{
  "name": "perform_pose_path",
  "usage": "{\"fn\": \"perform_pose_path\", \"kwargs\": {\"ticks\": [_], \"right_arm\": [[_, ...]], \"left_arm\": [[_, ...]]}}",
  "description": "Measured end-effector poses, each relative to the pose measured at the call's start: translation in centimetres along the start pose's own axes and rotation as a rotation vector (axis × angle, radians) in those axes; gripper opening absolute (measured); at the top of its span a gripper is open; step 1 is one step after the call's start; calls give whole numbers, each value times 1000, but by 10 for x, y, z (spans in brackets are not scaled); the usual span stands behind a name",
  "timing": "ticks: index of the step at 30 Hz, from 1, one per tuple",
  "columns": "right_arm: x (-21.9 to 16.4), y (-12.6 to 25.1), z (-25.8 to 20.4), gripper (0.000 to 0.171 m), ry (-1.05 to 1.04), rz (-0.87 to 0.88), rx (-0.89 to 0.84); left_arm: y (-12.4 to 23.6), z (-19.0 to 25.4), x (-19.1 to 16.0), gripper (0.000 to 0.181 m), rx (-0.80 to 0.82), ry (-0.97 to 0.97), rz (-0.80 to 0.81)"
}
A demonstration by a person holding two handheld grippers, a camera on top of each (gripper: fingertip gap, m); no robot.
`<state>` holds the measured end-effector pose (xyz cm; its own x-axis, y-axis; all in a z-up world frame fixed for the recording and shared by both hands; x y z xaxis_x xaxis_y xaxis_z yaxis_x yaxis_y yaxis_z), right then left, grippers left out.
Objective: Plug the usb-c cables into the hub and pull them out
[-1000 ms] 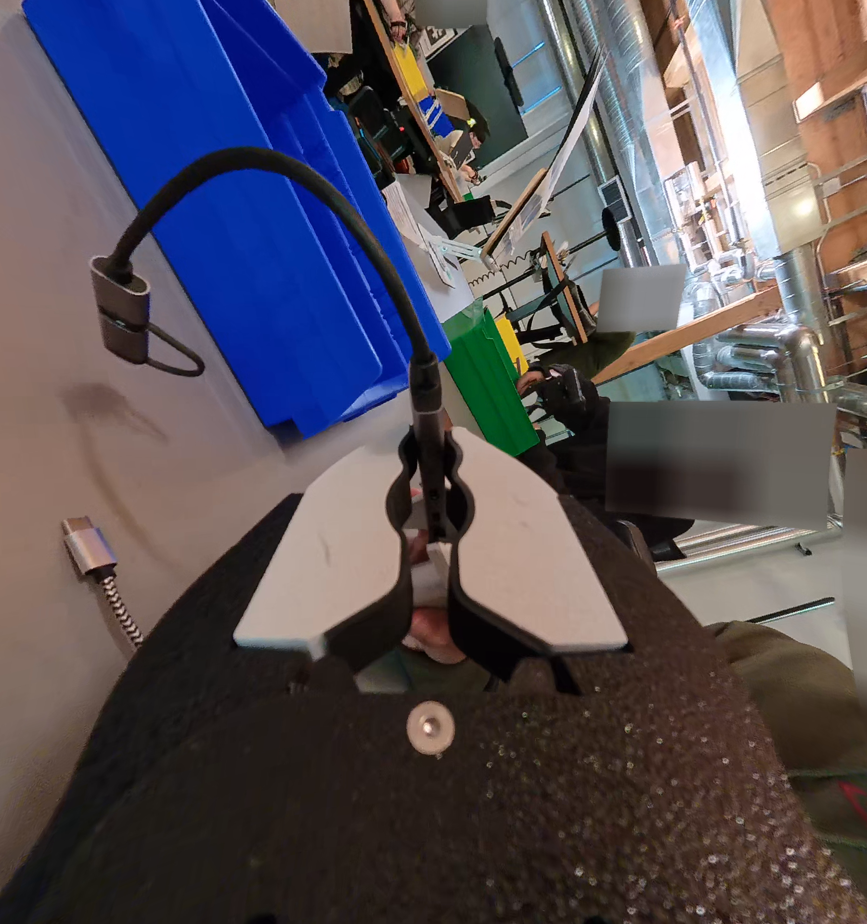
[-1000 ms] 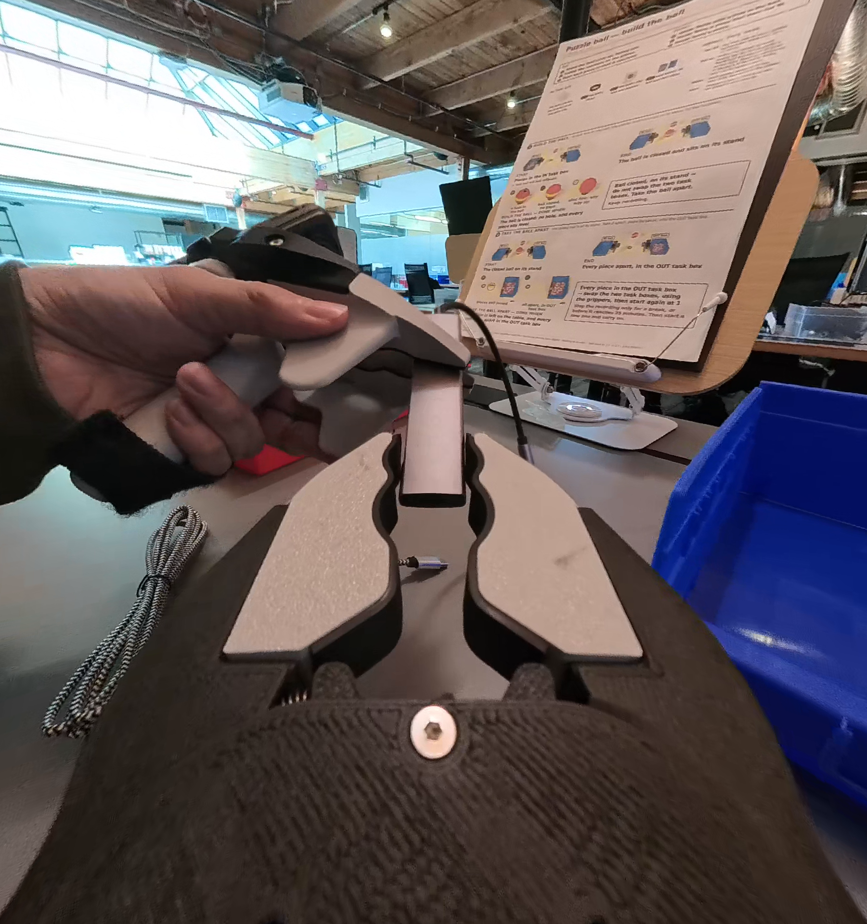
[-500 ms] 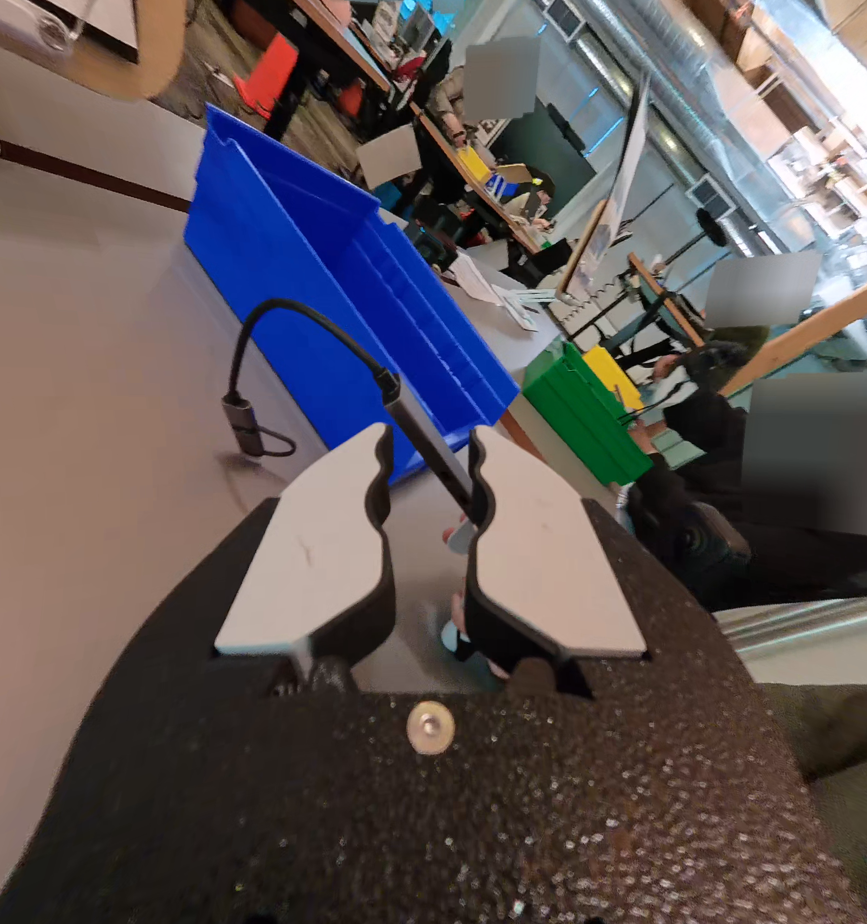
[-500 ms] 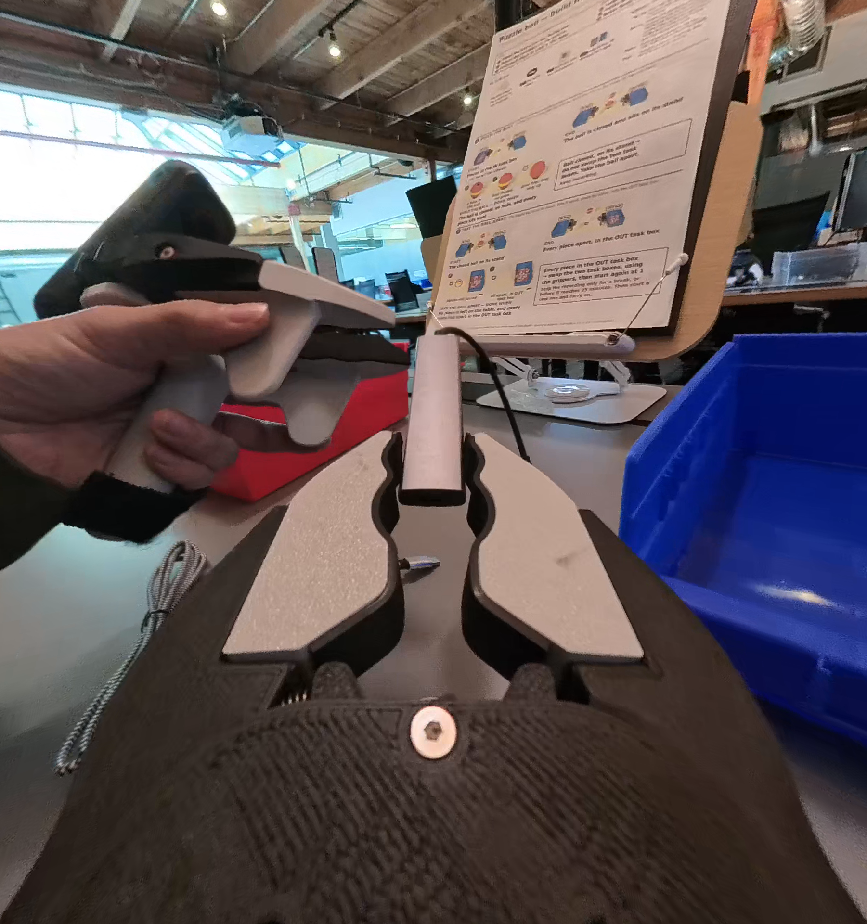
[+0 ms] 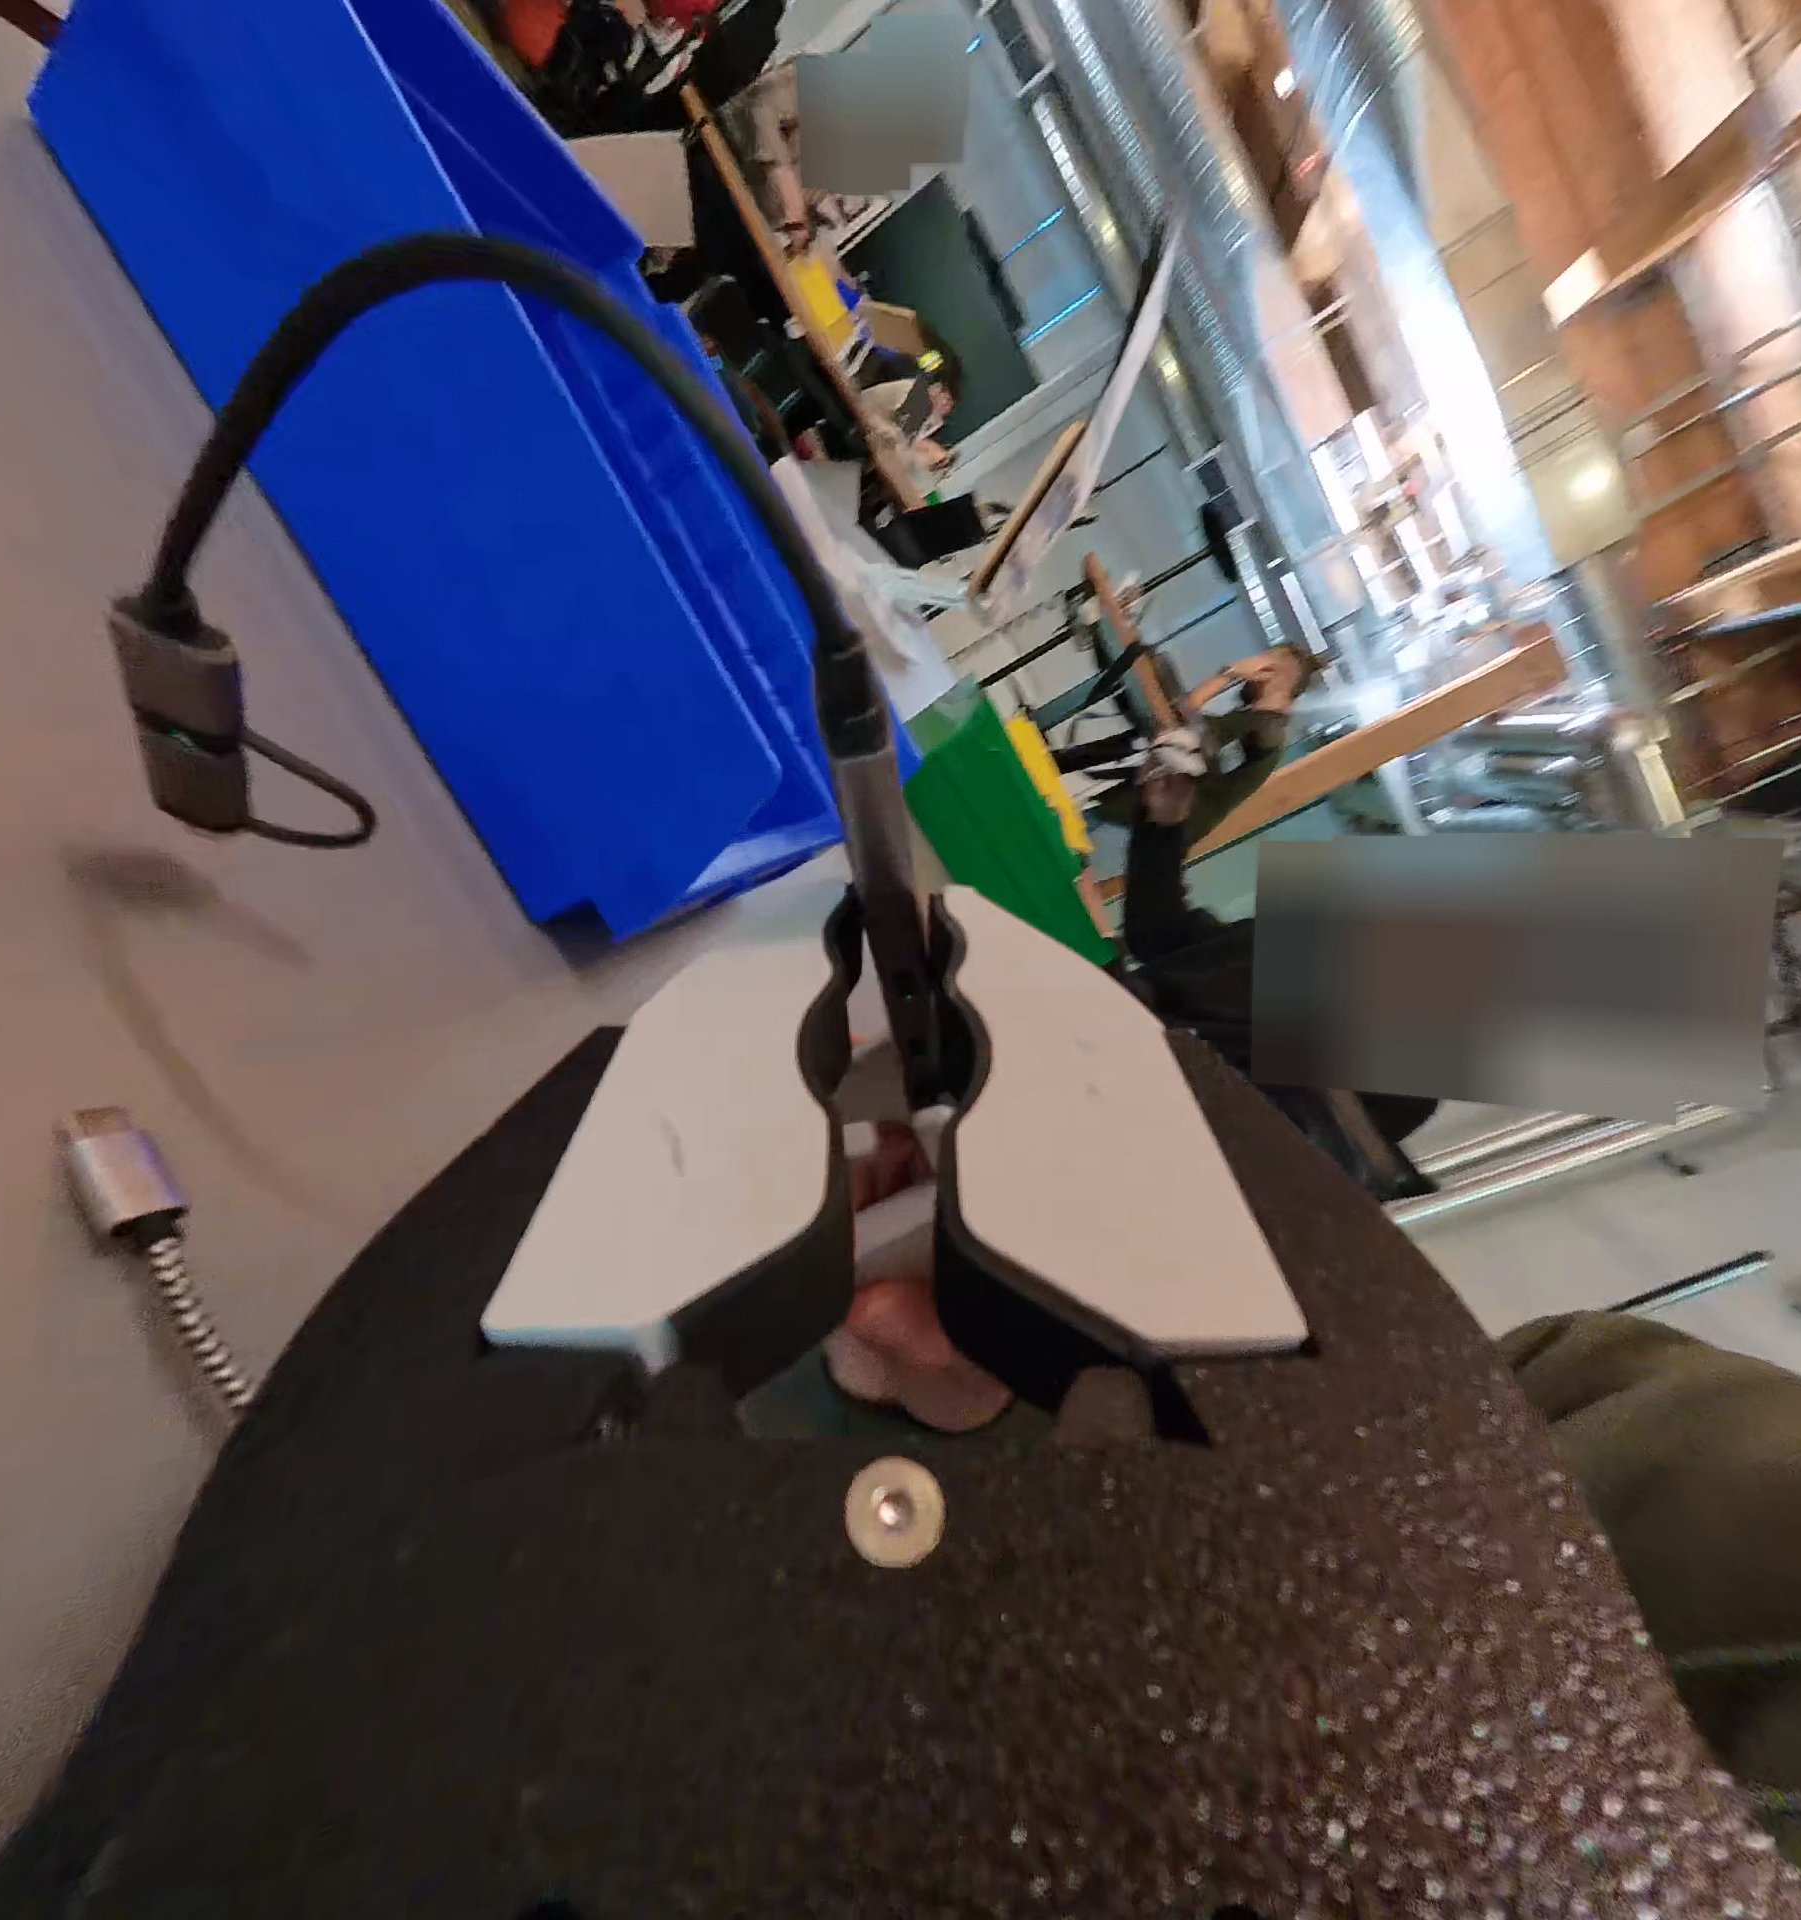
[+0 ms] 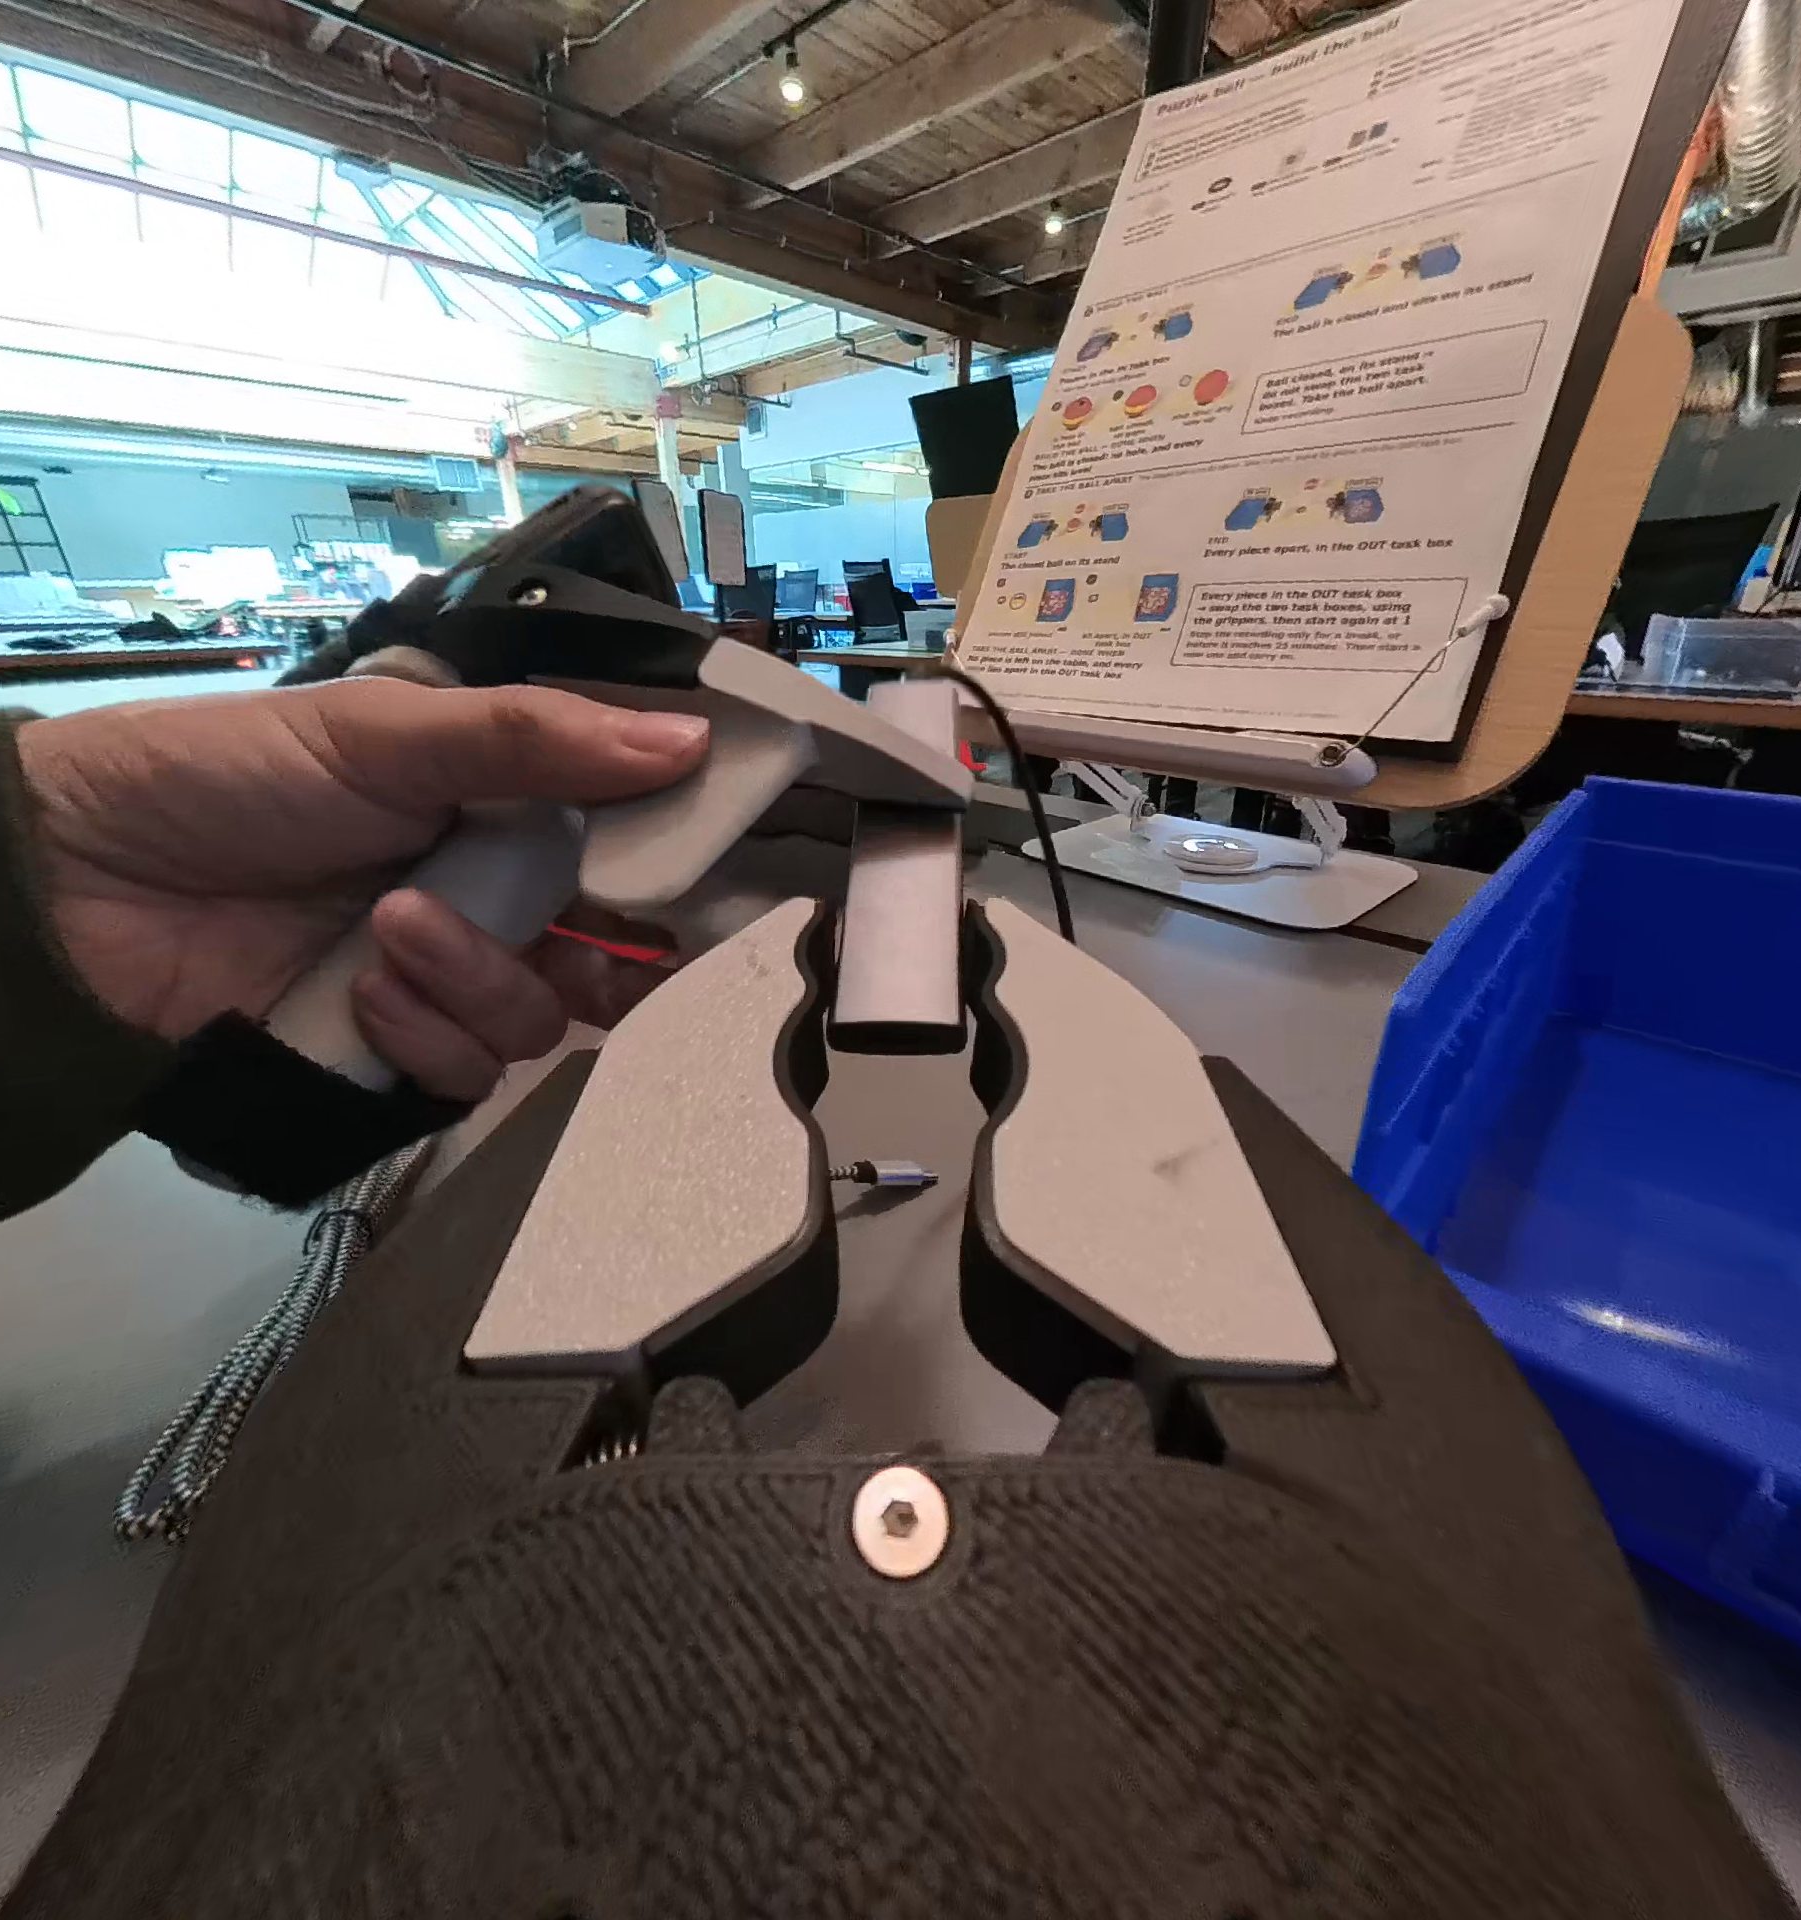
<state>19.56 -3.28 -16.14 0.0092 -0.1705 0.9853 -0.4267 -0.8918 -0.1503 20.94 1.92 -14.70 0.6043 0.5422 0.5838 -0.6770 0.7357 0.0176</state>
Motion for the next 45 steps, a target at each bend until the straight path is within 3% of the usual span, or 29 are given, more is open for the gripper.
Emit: {"fn": "perform_pose_path", "kwargs": {"ticks": [6, 9, 29, 35, 38, 42, 45], "right_arm": [[0, -1, -8, 24, 86, 14, 17], [-1, -2, -10, 32, 106, 4, 8], [-14, -8, -5, 24, 104, -147, -47], [-11, -5, 8, 24, 19, -129, -96], [-9, -2, 16, 24, -44, -104, -117], [-9, -3, 16, 24, -42, -106, -116], [-9, -3, 13, 24, -23, -106, -104]], "left_arm": [[8, 3, 0, 9, -42, 83, -19], [10, 6, 0, 9, -29, 68, -37], [4, 0, -4, 9, 138, -110, -123], [9, 2, 0, 27, 145, -224, -91], [27, -6, 7, 26, 304, -378, -83], [54, -48, -14, 26, 673, -556, -368], [50, -64, -36, 25, 747, -534, -492]]}}
Point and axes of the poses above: each gripper's, where its closed fingertips meet, y back along the fingers, x out of its top, z = x × y across the jaws, the point moved 3 cm from there along y, back along the fingers, and after that the axes turned 4 degrees about -y, right-handed, at the moved point
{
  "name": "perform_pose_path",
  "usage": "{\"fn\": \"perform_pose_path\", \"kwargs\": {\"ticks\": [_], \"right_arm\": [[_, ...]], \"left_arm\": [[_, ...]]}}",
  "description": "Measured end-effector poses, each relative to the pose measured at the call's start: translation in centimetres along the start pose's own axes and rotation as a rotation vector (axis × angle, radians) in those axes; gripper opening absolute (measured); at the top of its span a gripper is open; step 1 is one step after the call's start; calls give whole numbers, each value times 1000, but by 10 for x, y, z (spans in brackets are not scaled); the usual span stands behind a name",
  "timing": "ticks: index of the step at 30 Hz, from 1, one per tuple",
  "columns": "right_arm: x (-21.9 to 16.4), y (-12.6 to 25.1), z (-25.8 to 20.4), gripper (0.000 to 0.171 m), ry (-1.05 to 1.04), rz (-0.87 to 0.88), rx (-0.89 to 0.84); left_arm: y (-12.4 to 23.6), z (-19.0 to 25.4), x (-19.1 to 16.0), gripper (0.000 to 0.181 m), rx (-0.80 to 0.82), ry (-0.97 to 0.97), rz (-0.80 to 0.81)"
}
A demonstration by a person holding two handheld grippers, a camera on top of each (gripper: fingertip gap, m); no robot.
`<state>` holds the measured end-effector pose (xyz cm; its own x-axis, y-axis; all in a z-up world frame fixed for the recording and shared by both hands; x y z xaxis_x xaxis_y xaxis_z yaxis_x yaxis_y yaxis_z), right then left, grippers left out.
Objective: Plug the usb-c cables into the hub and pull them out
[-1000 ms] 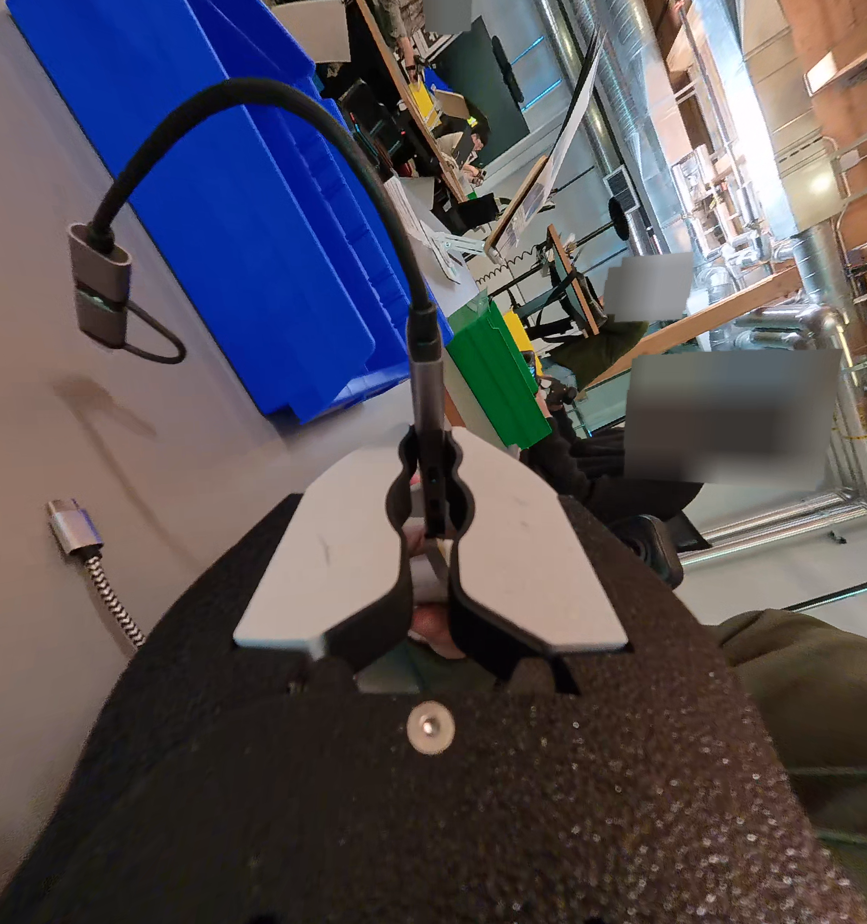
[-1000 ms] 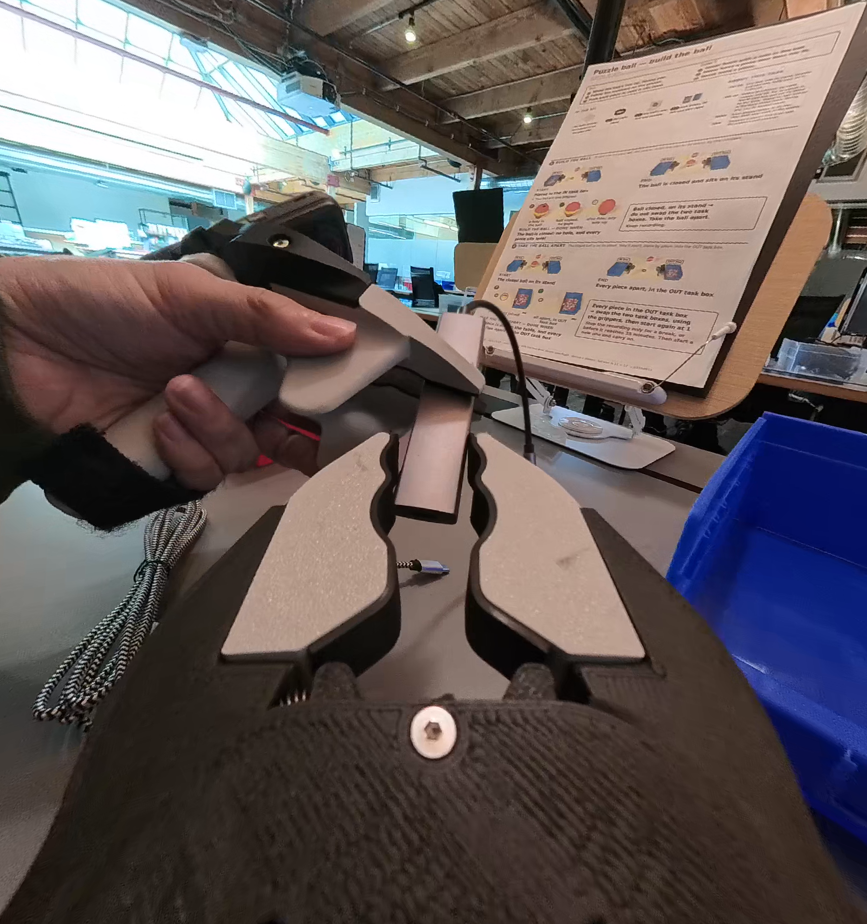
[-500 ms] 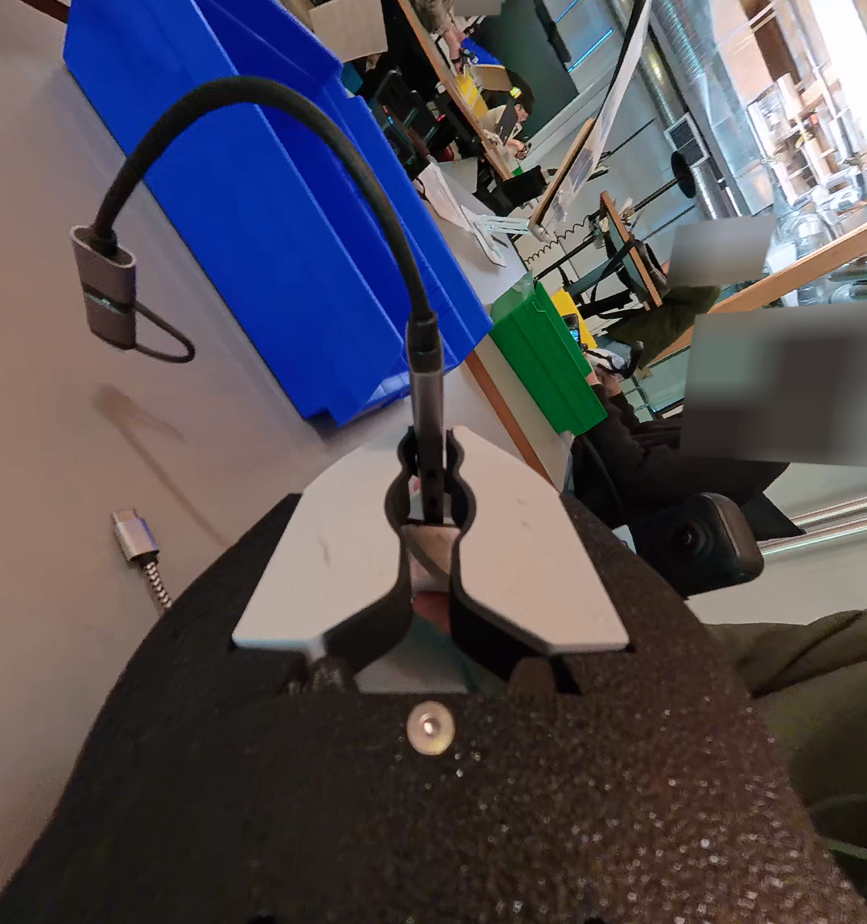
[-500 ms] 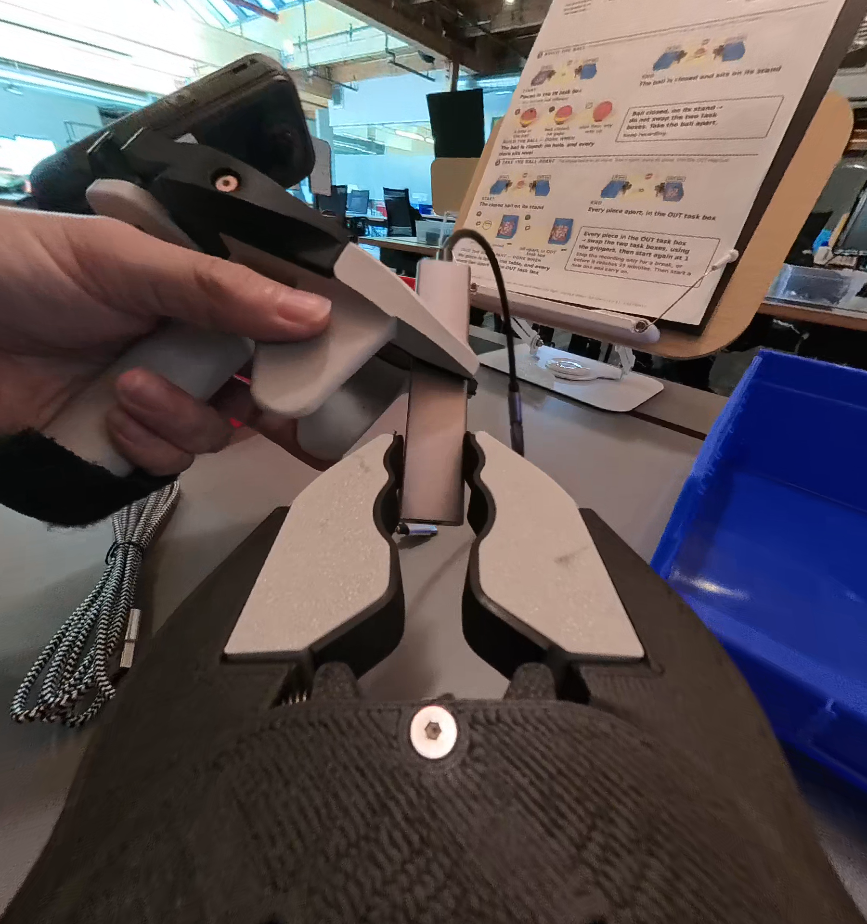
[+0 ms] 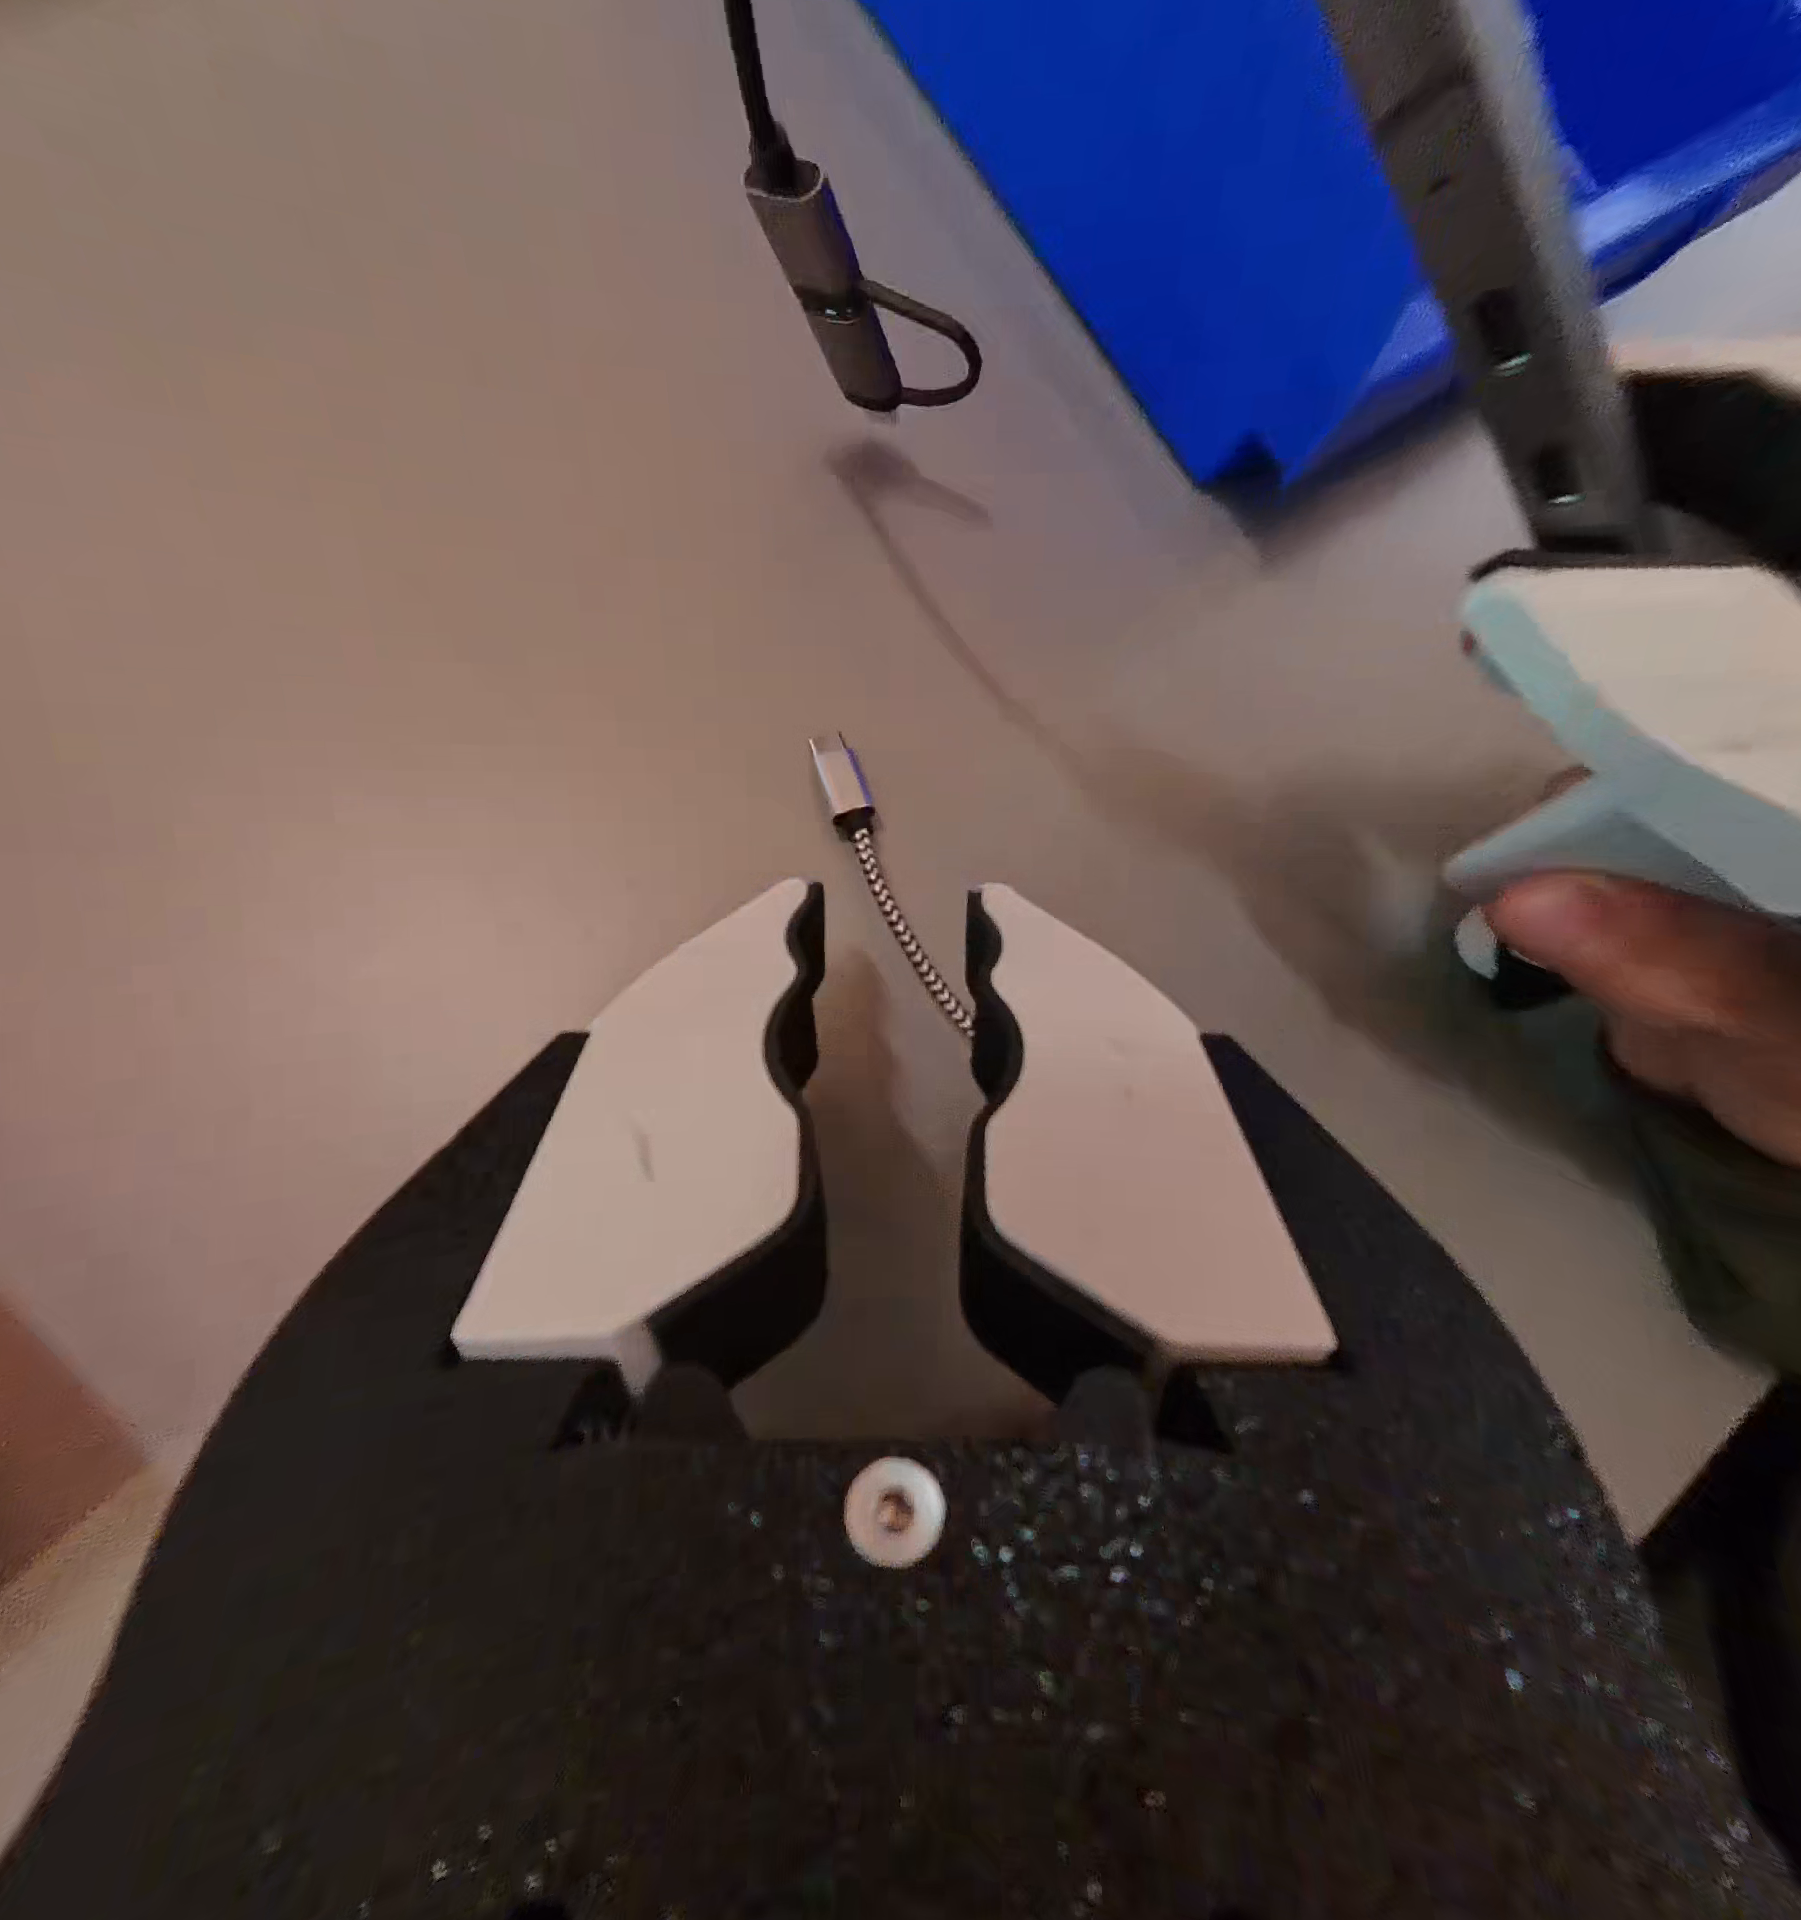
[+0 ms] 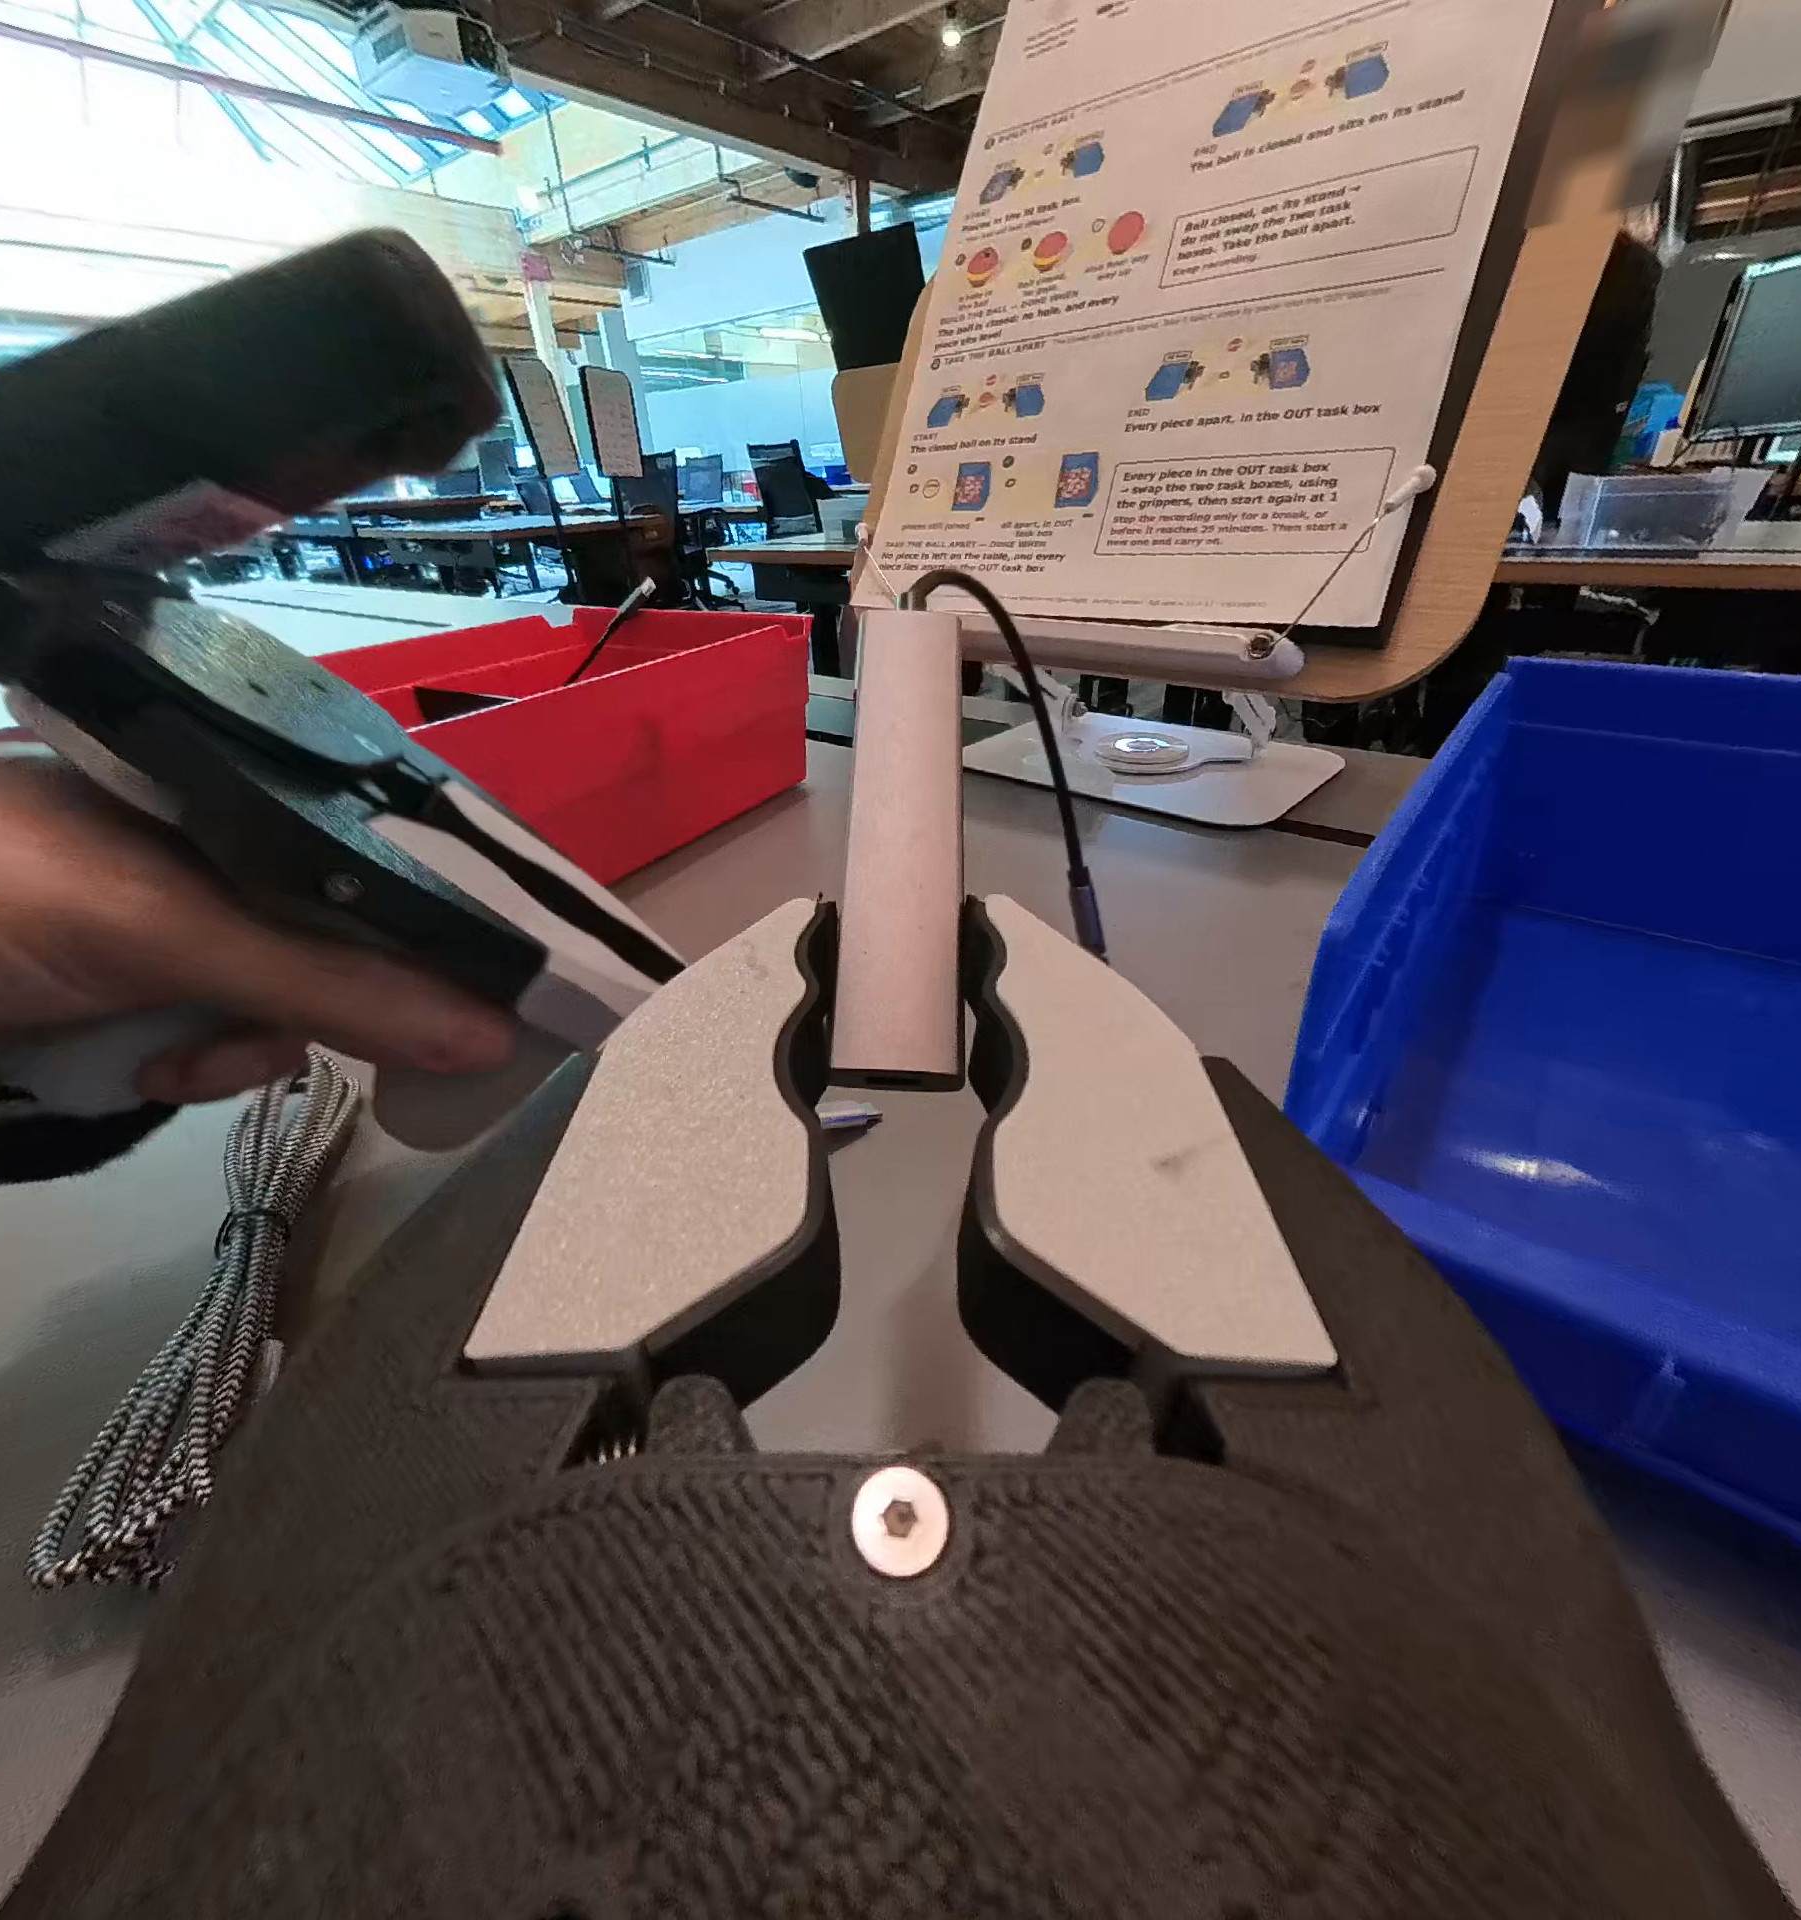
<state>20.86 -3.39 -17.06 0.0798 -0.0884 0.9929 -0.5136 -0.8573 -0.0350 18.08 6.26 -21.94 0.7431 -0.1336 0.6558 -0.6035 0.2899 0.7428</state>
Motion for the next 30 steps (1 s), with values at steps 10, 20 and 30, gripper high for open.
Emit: {"fn": "perform_pose_path", "kwargs": {"ticks": [10, 20, 30], "right_arm": [[-1, -1, -2, 24, 1, -5, 18], [-4, -4, 0, 24, -8, -46, 7], [-9, -7, -6, 24, 68, -89, -5]], "left_arm": [[-42, -7, -7, 3, 107, -98, -66], [15, 13, 17, 3, 90, -375, 206], [32, 36, 22, 3, 116, -422, 230]]}}
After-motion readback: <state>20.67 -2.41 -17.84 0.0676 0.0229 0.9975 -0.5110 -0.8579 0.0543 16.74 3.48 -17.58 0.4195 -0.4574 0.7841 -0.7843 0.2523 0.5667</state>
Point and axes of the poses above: each gripper's, where its closed fingertips meet, y back along the fingers, x out of its top, z = x × y across the jaws, the point moved 3 cm from there along y, back along the fingers, and after that the axes turned 4 degrees about -y, right-handed, at the moved point
